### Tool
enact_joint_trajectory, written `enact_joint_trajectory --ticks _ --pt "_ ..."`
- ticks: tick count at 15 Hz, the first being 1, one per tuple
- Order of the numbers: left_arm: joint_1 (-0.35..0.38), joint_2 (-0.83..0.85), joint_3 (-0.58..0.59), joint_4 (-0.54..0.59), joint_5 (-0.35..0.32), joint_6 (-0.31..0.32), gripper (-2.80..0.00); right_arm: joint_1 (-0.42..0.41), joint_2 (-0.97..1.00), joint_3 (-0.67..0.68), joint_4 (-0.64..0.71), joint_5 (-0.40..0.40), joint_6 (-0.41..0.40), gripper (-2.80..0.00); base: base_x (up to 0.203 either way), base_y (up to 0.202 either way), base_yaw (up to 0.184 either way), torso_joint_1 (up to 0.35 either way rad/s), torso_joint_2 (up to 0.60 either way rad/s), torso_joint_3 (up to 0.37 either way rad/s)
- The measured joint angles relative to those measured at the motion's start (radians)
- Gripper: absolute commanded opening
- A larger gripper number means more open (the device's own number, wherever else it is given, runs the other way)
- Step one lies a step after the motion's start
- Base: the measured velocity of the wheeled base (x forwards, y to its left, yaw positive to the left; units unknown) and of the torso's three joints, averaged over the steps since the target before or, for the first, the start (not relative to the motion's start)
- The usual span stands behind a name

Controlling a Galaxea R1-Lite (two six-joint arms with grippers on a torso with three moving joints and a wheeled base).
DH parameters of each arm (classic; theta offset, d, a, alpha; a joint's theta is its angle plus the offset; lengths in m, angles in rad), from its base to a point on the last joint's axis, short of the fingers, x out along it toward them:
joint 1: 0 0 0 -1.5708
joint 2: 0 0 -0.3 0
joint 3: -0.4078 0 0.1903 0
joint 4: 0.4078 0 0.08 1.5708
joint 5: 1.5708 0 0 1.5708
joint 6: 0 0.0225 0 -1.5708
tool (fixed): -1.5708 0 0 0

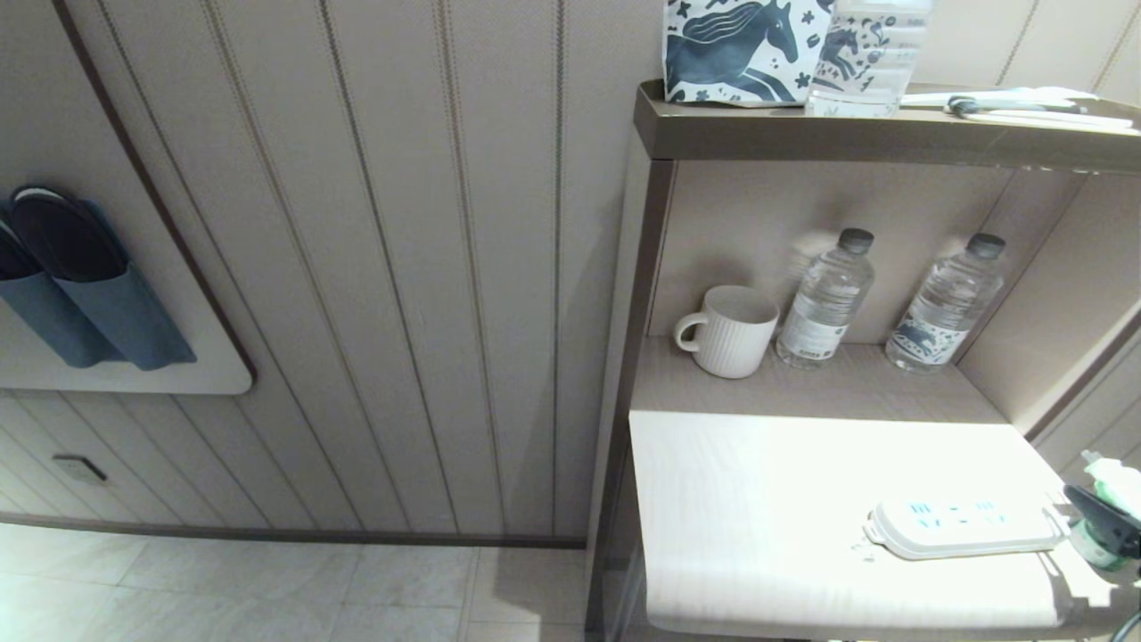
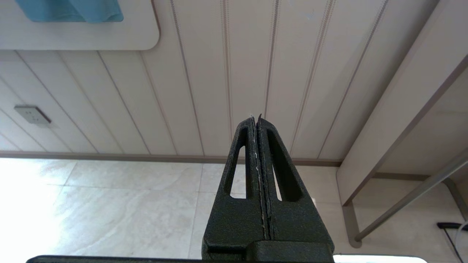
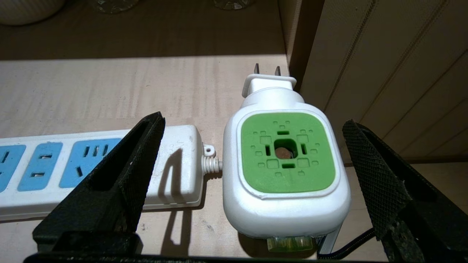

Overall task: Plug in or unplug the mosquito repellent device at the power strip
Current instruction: Pick up the mosquito repellent liquid

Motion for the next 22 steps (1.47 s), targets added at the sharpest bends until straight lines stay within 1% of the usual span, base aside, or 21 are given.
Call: enact_joint_trajectory --ticks 22 --pt "0.000 0.000 -0.001 0.000 0.000 0.000 -2.80 0.010 0.062 -0.057 0.000 -0.001 0.000 0.00 0.000 0.000 0.000 0.000 0.00 0.000"
